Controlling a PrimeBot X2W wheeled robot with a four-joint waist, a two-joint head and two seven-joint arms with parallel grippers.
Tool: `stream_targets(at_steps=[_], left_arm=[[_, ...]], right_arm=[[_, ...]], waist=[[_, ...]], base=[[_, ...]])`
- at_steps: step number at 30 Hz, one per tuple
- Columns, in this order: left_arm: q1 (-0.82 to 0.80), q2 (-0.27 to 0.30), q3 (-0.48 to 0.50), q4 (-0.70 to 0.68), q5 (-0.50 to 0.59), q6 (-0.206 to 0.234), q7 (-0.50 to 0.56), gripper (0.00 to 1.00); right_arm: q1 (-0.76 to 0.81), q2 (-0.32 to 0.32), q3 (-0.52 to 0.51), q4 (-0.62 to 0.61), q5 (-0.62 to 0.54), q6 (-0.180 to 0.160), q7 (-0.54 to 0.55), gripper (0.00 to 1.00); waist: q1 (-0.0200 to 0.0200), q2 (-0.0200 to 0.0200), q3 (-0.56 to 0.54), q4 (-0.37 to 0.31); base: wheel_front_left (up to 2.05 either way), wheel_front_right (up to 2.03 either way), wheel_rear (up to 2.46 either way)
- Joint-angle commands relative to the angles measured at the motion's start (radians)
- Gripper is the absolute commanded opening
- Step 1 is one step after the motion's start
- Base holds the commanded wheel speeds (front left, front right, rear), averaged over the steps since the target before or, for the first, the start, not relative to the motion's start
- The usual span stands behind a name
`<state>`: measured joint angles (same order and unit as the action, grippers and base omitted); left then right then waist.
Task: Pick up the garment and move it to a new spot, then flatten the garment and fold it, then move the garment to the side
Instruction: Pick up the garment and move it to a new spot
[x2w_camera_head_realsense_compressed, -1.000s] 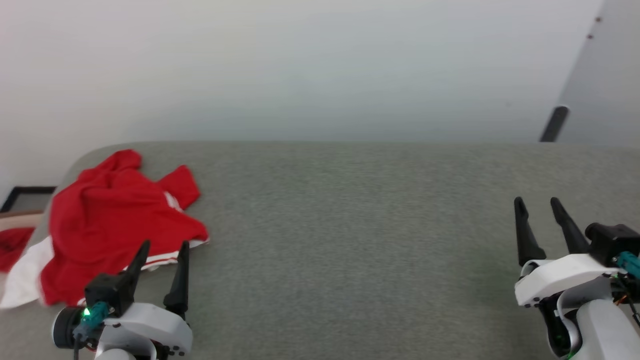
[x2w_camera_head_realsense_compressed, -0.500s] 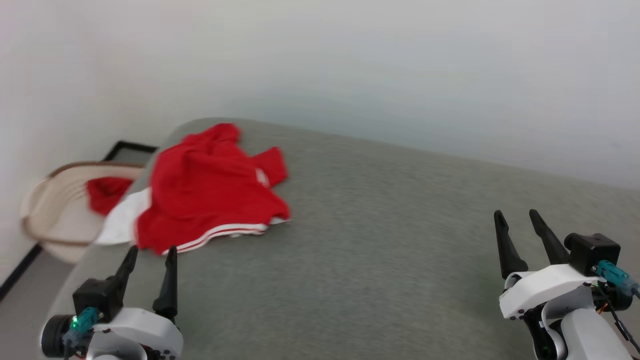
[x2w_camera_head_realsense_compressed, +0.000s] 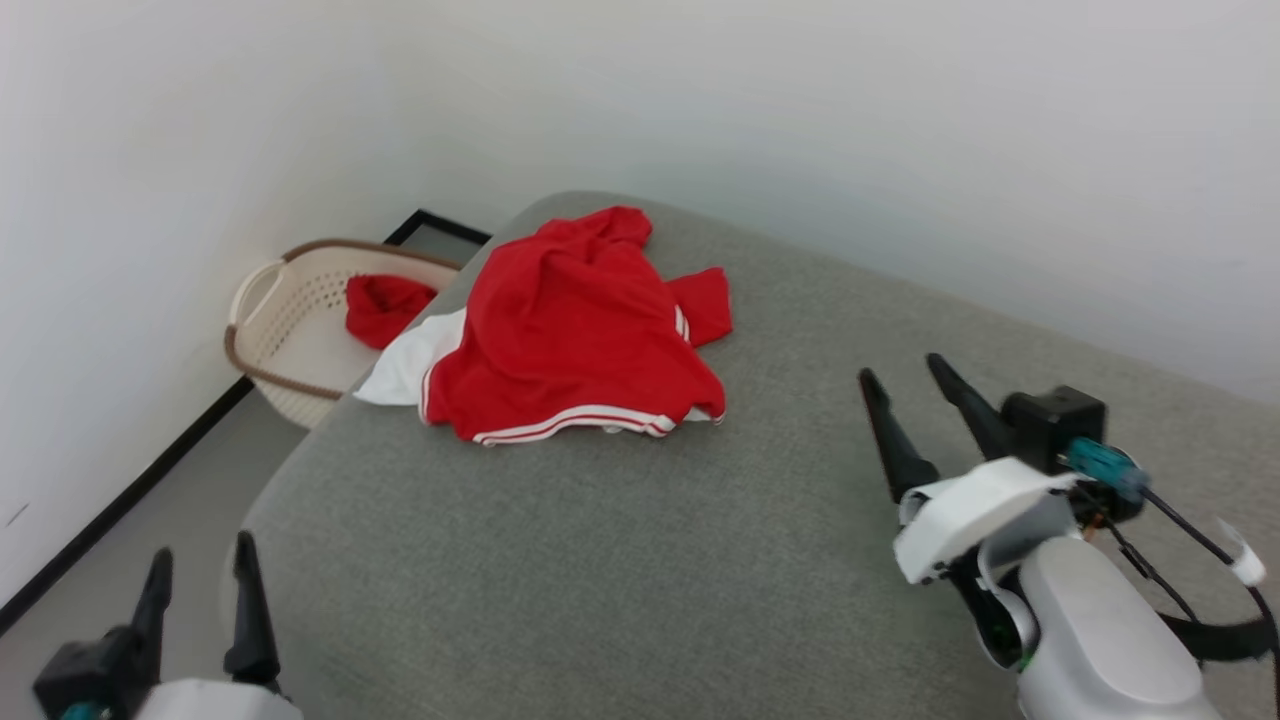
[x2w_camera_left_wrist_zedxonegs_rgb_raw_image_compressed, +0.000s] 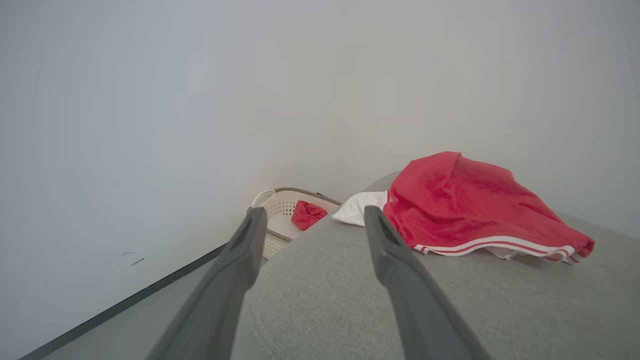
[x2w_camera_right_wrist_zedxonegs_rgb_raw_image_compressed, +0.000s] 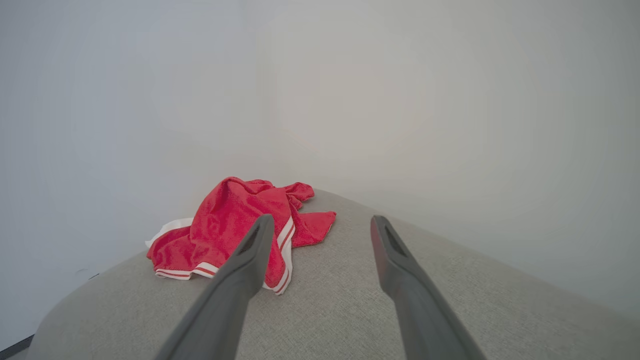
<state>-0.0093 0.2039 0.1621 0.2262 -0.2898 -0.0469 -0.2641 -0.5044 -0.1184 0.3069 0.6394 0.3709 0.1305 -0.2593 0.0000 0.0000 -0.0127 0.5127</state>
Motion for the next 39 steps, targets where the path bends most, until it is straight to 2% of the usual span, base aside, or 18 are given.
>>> stream_targets(at_steps=[1,5,11,17,22,25,34,37,39], left_arm=[[0.010,-0.005,0.006,-0.010,-0.002,0.004,0.000,1.00],[0.046,-0.027,0.026,-0.047,-0.003,0.009,0.000,1.00],[0.057,-0.040,0.027,-0.055,0.010,0.002,0.000,1.00],[-0.014,-0.012,-0.021,-0.017,0.020,-0.033,0.015,1.00],[-0.160,0.025,-0.108,0.044,0.015,-0.068,0.058,1.00],[-0.256,0.067,-0.136,0.115,-0.003,-0.077,0.061,1.00],[-0.606,0.188,-0.216,0.388,-0.067,-0.083,0.035,1.00],[-0.701,0.214,-0.254,0.475,-0.148,-0.084,0.061,1.00],[-0.750,0.219,-0.268,0.533,-0.259,-0.084,0.126,1.00]], right_arm=[[-0.011,0.000,0.012,0.009,0.011,0.000,-0.002,1.00],[-0.048,-0.002,0.065,0.046,0.041,0.000,-0.004,1.00],[-0.057,-0.015,0.091,0.054,0.084,0.000,-0.006,1.00],[0.005,-0.035,0.066,0.016,0.088,0.000,-0.006,1.00],[0.091,-0.053,0.010,-0.045,0.064,0.000,-0.005,1.00],[0.097,-0.045,0.031,-0.094,0.053,0.000,-0.005,1.00],[0.017,-0.084,0.092,-0.156,0.040,0.000,-0.005,1.00],[-0.005,-0.083,0.097,-0.172,0.040,0.000,-0.005,1.00],[-0.015,-0.083,0.103,-0.180,0.040,0.000,-0.005,1.00]], waist=[[0.0000,0.0000,0.025,0.023],[0.0000,0.0000,0.031,0.025],[0.0000,0.0000,0.029,0.019],[0.0000,0.0000,0.027,0.006],[0.0000,0.0000,0.039,-0.015],[0.0000,0.0000,0.098,-0.093],[0.0000,0.0000,0.276,-0.329],[0.0000,0.0000,0.306,-0.381],[0.0000,0.0000,0.320,-0.409]], base=[[0.00,0.00,0.00],[-0.11,-0.11,-0.11],[-0.02,-0.02,-0.02],[0.00,0.00,0.00],[0.00,0.00,0.00],[0.00,0.00,0.00],[0.00,0.00,0.00],[0.00,0.00,0.00],[0.00,0.00,0.00]])
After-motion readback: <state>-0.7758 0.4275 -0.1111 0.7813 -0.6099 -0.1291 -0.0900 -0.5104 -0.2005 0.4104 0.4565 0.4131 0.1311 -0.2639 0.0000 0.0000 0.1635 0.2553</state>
